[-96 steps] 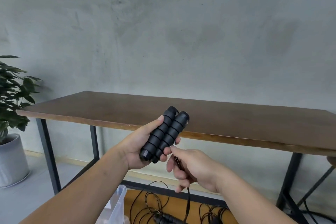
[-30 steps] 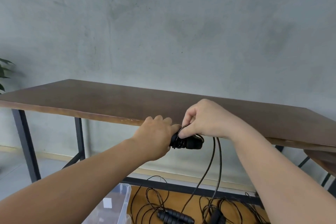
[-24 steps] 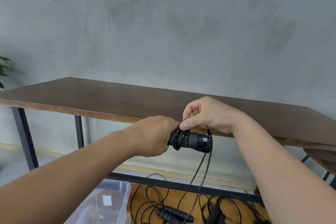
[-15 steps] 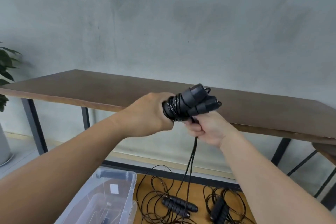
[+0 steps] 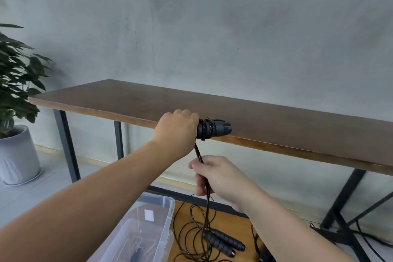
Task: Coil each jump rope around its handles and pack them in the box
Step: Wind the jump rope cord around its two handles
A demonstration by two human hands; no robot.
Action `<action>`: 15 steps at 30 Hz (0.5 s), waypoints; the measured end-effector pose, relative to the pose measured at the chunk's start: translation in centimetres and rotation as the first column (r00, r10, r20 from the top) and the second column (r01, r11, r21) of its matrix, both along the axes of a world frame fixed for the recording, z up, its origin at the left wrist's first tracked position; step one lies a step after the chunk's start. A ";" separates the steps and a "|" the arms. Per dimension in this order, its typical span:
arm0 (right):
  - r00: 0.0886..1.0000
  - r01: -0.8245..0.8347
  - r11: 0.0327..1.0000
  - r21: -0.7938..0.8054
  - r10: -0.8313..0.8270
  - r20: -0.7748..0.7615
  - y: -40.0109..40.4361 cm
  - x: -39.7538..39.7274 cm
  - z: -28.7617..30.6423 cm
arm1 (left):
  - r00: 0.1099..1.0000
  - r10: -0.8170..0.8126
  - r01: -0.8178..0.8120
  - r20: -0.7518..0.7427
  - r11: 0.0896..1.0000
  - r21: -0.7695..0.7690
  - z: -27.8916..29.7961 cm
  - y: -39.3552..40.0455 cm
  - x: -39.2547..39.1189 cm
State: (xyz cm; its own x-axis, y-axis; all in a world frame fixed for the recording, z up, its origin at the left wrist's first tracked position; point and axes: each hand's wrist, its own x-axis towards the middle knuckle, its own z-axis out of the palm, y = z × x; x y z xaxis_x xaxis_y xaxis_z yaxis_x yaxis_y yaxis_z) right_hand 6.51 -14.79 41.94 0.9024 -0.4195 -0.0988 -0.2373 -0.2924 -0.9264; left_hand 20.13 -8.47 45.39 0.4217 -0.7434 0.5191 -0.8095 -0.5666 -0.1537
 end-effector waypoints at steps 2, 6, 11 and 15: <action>1.000 0.003 0.986 -0.164 -0.007 -0.021 0.0 0.3 0.4 | 0.995 0.010 -0.018 0.095 0.996 0.083 -0.6 0.1 0.6; 0.999 0.035 0.894 -0.446 -0.032 0.015 -0.4 0.8 1.8 | 0.980 0.006 -0.042 0.197 0.983 0.180 -1.4 0.7 1.2; 0.998 0.064 0.720 -0.691 -0.038 0.052 -0.1 1.7 3.1 | 0.976 -0.051 0.006 0.212 0.978 0.210 -2.2 1.5 1.4; 0.992 0.126 0.670 -0.731 -0.063 0.113 0.0 2.5 4.7 | 0.973 -0.129 0.087 0.193 0.973 0.212 -2.1 2.3 2.3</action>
State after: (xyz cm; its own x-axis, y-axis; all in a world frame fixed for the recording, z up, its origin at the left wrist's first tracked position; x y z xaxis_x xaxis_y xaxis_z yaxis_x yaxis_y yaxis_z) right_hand 8.98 -14.78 46.66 0.8448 -0.4110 0.3427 -0.2445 -0.8661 -0.4361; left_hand 22.39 -6.18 43.24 0.2337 -0.8765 0.4209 -0.8035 -0.4179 -0.4239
